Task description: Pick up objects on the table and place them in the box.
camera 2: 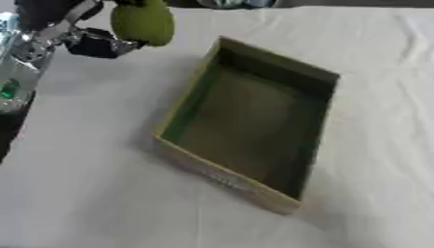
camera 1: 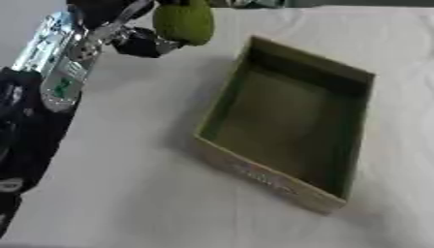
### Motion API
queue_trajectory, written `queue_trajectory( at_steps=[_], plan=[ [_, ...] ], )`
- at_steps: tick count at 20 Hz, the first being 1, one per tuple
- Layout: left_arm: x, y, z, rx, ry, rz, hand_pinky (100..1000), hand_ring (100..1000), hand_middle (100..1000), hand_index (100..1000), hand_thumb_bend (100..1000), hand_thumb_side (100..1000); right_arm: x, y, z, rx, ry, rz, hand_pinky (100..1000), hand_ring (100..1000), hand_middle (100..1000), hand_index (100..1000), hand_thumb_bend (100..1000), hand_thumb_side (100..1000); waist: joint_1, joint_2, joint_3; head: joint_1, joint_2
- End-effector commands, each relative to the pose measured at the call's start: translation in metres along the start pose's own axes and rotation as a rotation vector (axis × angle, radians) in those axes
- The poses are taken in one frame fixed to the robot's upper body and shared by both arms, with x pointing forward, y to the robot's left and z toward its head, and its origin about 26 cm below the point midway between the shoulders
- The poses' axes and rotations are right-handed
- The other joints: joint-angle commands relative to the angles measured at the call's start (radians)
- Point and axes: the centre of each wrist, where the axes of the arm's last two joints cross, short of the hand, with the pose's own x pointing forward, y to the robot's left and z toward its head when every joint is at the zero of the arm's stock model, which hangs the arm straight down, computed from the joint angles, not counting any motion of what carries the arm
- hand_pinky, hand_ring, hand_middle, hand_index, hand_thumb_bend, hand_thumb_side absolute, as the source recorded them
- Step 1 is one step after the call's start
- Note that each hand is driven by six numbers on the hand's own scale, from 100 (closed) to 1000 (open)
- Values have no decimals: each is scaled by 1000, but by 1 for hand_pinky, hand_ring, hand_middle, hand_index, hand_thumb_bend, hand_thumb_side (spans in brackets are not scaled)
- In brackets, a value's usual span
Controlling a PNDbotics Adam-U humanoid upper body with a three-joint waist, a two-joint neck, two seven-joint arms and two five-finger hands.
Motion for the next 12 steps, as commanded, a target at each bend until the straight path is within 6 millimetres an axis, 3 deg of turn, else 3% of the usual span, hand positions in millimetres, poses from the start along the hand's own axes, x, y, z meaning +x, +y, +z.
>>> queue_trajectory(
  at_steps=[1, 4, 7, 12],
  plan=[
    [21, 22, -21, 109, -125, 1, 364, 418, 383, 581, 330, 100, 5, -5, -5, -16, 4, 18, 843, 742, 592, 754, 100, 470, 2, -30, 2, -7, 4],
    [36, 20, -28, 151, -189, 60, 357, 416, 380, 579, 246, 100, 5, -4, -5, -17, 23, 17, 845, 743, 592, 755, 100, 470, 3, -30, 1, -9, 4],
    [44, 12, -32, 150, -208, 136, 347, 415, 377, 582, 100, 100, 5, -2, -5, -17, 30, 13, 846, 744, 592, 755, 100, 470, 4, -30, -3, -9, 6],
    [55, -6, -35, 100, -226, 262, 331, 409, 367, 576, 100, 100, 5, -1, -5, -11, 37, 6, 847, 745, 592, 756, 100, 470, 8, -29, -9, -11, 10]
  ],
)
